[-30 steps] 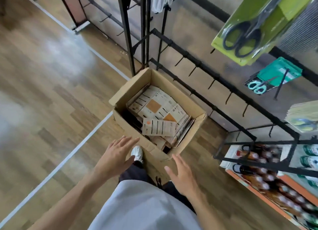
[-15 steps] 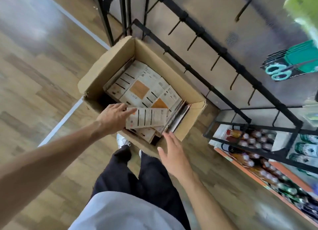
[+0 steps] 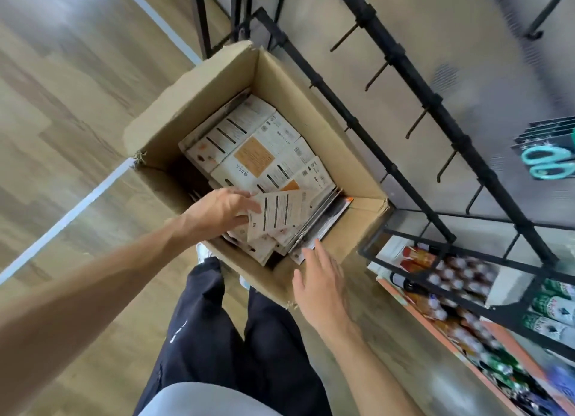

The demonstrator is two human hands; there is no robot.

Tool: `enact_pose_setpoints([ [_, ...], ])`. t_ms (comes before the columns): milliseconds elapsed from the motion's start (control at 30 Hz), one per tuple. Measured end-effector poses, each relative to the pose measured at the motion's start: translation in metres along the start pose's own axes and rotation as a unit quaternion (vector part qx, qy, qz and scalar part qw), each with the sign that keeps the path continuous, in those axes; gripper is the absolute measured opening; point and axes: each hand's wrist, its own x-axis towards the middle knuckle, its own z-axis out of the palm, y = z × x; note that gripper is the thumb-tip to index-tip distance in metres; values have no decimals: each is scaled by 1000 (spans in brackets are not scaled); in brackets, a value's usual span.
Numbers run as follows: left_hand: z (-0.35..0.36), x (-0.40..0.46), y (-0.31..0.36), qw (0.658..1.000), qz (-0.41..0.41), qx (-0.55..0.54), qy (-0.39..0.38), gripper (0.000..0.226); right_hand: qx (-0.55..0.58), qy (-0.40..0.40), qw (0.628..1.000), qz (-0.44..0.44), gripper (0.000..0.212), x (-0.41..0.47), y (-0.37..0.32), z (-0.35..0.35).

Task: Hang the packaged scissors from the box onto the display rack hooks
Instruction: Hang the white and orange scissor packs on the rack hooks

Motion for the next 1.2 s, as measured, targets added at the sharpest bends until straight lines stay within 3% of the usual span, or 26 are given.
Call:
enact_pose_setpoints([
  [100, -26, -18, -4, 995, 26, 4, 101, 23, -9, -1, 1000, -17, 47, 14, -6, 0],
  [167, -44, -34, -9, 981, -3, -21, 192, 23, -3, -2, 1000, -24, 47, 22, -9, 2],
  [233, -59, -50, -10, 970, -41, -63, 233, 24, -2, -7, 1000, -30, 47, 33, -11, 6],
  [433, -45, -75, -14, 965, -126, -84, 214, 20, -25, -33, 996, -73, 53, 67, -19, 31],
  [567, -31, -76, -18, 965, -133, -56, 220, 20, 47, -40, 998, -26, 46, 97, -24, 53],
  [867, -18, -73, -26, 964, -127, -49, 228, 21, 105, 80, 985, 113, 33, 112, -37, 94],
  [967, -13, -73, -27, 964, -133, -42, 228, 21, 143, 133, 975, 102, 26, 115, -36, 102],
  [1200, -8, -72, -25, 966, -133, -26, 221, 21, 128, 77, 980, 131, 17, 130, -35, 92],
])
